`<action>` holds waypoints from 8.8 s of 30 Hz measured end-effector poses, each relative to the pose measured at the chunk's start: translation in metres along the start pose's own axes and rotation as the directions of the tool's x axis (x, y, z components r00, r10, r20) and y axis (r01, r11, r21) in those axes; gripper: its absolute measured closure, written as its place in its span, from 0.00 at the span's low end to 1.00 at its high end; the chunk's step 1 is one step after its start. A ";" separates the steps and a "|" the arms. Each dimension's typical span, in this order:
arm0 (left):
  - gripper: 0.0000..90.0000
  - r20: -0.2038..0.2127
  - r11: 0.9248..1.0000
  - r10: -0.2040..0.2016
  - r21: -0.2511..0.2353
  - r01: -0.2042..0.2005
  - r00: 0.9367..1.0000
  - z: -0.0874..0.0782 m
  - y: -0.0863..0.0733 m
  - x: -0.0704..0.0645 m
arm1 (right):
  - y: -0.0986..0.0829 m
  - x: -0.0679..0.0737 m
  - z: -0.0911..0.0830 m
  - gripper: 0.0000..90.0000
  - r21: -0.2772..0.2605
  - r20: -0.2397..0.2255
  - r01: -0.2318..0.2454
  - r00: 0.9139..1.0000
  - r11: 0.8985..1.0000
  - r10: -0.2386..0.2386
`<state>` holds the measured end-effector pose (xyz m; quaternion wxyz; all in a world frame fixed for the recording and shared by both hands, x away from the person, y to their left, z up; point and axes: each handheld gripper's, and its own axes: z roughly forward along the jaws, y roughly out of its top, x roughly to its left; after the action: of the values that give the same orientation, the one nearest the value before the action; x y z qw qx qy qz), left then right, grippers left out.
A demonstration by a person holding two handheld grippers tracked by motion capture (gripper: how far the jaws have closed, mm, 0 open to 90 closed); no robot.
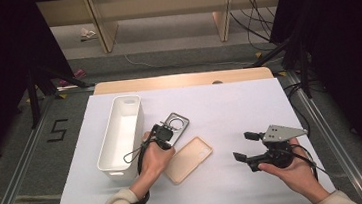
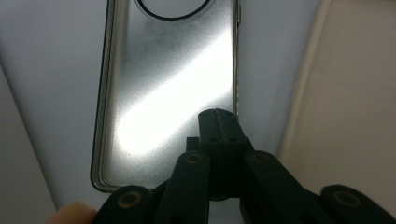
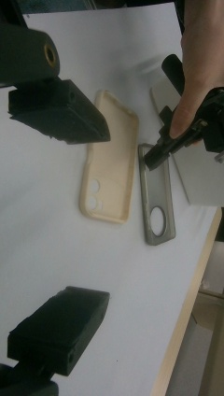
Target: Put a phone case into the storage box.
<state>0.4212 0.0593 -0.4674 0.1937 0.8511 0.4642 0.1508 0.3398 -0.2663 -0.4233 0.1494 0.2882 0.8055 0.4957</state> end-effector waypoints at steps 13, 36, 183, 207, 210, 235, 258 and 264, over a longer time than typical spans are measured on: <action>1.00 0.069 0.999 -0.038 0.013 0.037 0.997 -0.001 0.003 -0.008 | 0.000 0.000 0.000 0.22 -0.001 0.001 -0.002 1.000 1.000 0.002; 0.99 0.125 0.991 -0.135 -0.007 0.137 0.983 0.008 0.016 -0.011 | 0.000 -0.001 0.000 0.22 0.001 0.000 -0.002 1.000 1.000 0.002; 0.35 0.168 0.408 0.887 0.148 -0.901 0.430 0.005 0.030 -0.013 | 0.000 -0.003 -0.004 0.20 -0.002 0.002 0.017 1.000 1.000 -0.017; 0.68 0.242 0.427 0.858 0.152 -0.891 0.452 0.001 0.027 -0.014 | 0.000 -0.003 -0.003 0.20 0.006 -0.002 0.021 1.000 1.000 -0.021; 0.71 0.253 0.427 0.855 0.154 -0.891 0.453 0.001 0.026 -0.015 | 0.000 -0.003 -0.003 0.20 0.006 -0.002 0.020 1.000 1.000 -0.020; 0.86 0.245 0.455 0.843 0.150 -0.878 0.479 -0.002 0.020 -0.016 | -0.001 -0.003 -0.002 0.20 0.009 -0.004 0.017 1.000 1.000 -0.017; 0.93 0.231 0.476 0.834 0.159 -0.865 0.502 -0.002 0.018 -0.019 | -0.001 -0.003 -0.002 0.20 0.009 -0.005 0.017 1.000 1.000 -0.017; 0.94 0.222 0.475 0.837 0.160 -0.865 0.500 -0.002 0.018 -0.019 | -0.001 -0.003 -0.002 0.20 0.009 -0.005 0.018 1.000 1.000 -0.018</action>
<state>0.4238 0.0346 -0.4585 0.0101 0.9927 -0.0169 0.1188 0.3404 -0.2698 -0.4231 0.1507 0.2805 0.8107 0.4914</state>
